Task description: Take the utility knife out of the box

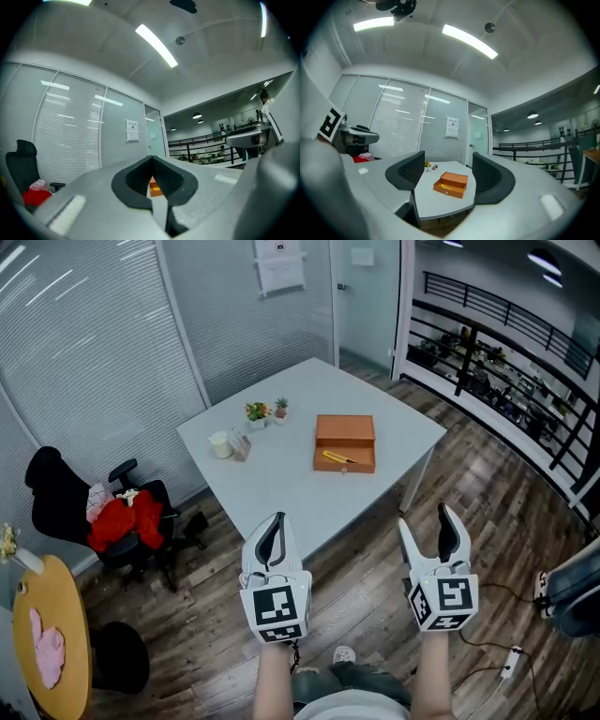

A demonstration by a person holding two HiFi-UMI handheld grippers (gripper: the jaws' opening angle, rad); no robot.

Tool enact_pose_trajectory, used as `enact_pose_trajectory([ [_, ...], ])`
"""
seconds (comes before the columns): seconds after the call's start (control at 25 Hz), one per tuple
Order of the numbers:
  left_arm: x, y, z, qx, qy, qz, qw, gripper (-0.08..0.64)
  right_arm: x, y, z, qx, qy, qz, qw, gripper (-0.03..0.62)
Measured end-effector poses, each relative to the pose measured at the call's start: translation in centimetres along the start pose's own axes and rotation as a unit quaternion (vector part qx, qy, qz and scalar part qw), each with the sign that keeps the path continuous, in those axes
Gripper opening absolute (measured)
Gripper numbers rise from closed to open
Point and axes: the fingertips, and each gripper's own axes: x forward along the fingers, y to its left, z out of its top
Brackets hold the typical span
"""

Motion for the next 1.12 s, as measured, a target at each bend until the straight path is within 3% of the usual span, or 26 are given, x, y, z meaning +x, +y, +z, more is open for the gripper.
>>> enact_pose_trajectory([
  [0.64,8.0,0.1,-3.1,-0.001,0.033,0.003,0.9995,0.000,7.5,-3.2,-3.3,0.013,0.023,-0.005,1.000,0.327],
  [1.12,20.6,3.0,-3.6,-0.001,0.028,-0.007,0.9996,0.000,19.9,-5.5,-3.3,0.006,0.020,-0.010,1.000,0.327],
])
